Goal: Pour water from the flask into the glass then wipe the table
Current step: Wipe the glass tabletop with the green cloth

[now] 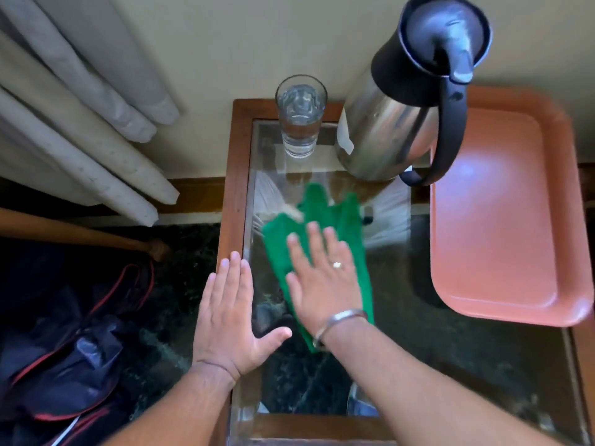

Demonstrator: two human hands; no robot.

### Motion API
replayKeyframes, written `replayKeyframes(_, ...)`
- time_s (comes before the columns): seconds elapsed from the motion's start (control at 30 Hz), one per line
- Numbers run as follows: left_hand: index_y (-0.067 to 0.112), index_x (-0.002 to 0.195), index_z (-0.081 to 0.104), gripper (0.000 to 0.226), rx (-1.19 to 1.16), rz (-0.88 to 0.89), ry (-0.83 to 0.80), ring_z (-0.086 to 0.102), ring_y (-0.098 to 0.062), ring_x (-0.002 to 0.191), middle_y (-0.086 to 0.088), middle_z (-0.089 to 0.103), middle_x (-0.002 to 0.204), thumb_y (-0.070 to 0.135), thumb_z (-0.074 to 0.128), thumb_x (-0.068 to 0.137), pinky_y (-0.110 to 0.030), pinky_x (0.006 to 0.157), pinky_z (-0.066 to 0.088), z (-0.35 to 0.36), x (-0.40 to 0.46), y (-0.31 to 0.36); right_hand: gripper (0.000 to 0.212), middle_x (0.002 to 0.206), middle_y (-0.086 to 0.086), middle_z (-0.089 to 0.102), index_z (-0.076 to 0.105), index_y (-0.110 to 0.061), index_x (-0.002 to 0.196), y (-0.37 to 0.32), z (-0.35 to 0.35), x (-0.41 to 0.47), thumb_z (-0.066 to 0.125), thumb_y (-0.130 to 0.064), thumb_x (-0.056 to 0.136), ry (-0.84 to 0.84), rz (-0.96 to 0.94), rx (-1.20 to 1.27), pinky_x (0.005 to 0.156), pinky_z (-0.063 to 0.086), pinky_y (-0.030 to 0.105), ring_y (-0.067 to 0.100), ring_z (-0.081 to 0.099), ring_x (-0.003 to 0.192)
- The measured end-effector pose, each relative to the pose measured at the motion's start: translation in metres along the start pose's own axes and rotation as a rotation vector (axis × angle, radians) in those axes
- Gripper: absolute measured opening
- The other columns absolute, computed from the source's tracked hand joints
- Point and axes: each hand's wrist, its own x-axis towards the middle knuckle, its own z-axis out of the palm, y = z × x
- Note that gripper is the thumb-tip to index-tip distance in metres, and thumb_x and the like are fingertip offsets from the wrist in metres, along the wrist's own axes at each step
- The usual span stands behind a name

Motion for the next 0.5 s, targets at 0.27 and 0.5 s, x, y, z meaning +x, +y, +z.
replayKeyframes(0.27,-0.001,0.158,0.016,0.119,0.081,-0.015,-0.022,0.007,-0.035,0.155,-0.021,0.01,0.167,0.088,0.031,0.081,-0.049,0.125,0.006,-0.003,0.001,0.003,0.061,0.16,0.013,0.03,0.043,-0.024,0.151,0.057,0.014,-0.085,0.035,-0.047,0.095,0.021,0.137,-0.016,0.114,0.017,0.049,0.04,0.035,0.143)
replayKeyframes(0.5,-0.003,0.157,0.018,0.121,0.018,-0.008,-0.003,0.007,-0.034,0.155,-0.023,0.011,0.167,0.088,0.034,0.079,-0.048,0.125,0.005,0.001,0.002,0.001,0.064,0.166,0.012,0.019,0.026,-0.027,0.157,0.003,0.0,0.017,0.036,-0.046,0.097,0.023,-0.159,-0.055,0.12,0.011,0.051,0.035,0.013,0.151)
